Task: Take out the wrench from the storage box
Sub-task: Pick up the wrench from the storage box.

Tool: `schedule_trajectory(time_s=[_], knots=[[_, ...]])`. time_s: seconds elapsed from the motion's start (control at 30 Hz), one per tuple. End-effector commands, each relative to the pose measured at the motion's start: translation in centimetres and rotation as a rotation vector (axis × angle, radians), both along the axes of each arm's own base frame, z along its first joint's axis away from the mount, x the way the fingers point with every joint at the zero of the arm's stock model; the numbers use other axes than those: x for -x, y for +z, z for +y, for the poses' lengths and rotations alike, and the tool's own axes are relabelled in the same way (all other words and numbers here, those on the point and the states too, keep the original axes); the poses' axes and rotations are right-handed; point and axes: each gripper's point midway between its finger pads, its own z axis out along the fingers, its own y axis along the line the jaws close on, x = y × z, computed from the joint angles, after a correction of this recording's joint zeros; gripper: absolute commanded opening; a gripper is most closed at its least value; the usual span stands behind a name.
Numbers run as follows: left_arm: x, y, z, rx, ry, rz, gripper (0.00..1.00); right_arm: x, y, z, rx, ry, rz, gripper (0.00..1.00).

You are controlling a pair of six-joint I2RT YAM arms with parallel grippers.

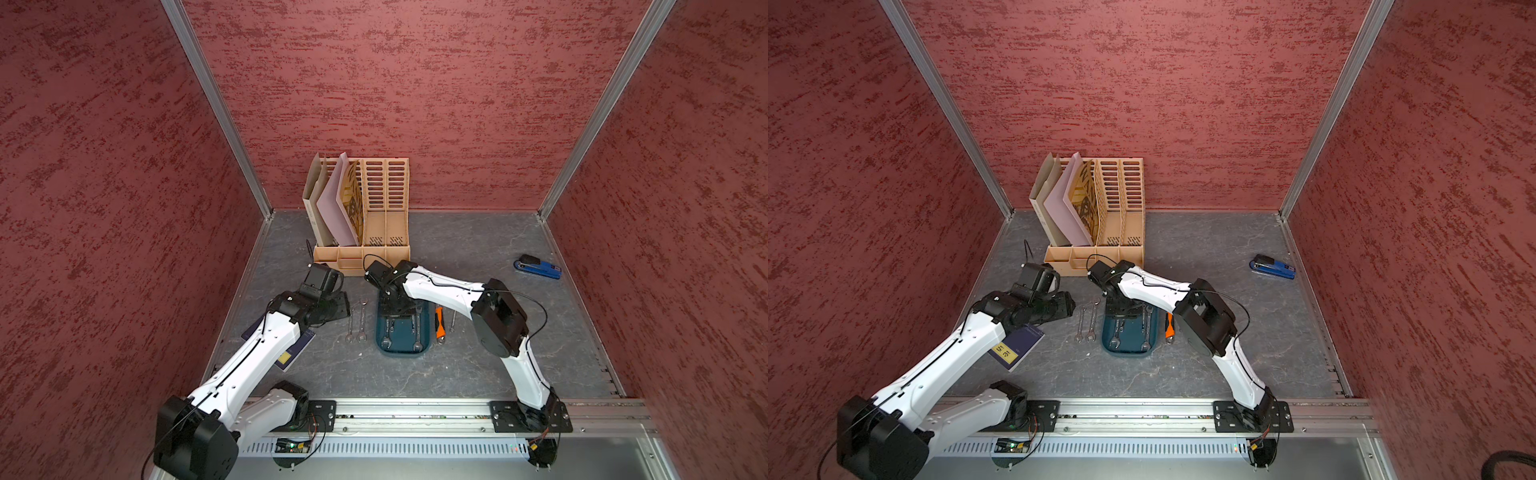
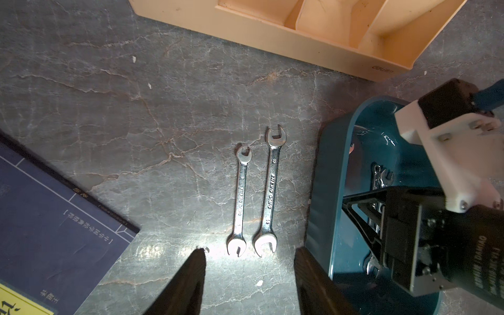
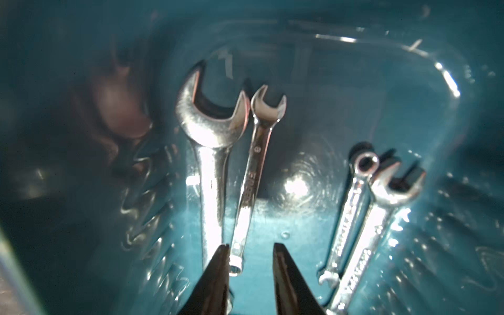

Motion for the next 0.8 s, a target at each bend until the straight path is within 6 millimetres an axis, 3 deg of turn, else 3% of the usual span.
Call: schedule_trajectory(time_s=[0.0,0.5,0.77], knots=[[0.0,-0.4,0.0,0.001,-0.01,0.004,0.55,-1.2,-0.7,-0.2,0.022,-0.02,-0.02,0.28],[-0.1,-0.3,0.1,0.008,-0.012,0.002,0.55,-1.0,-2.5,0.0,0.016,-0.026,0.013,0.31],[-0.1,-0.4,0.1,0.011,-0.013,0.005,0.55,-1.0,-2.5,0.1,0.008,-0.03,0.014,0.34]])
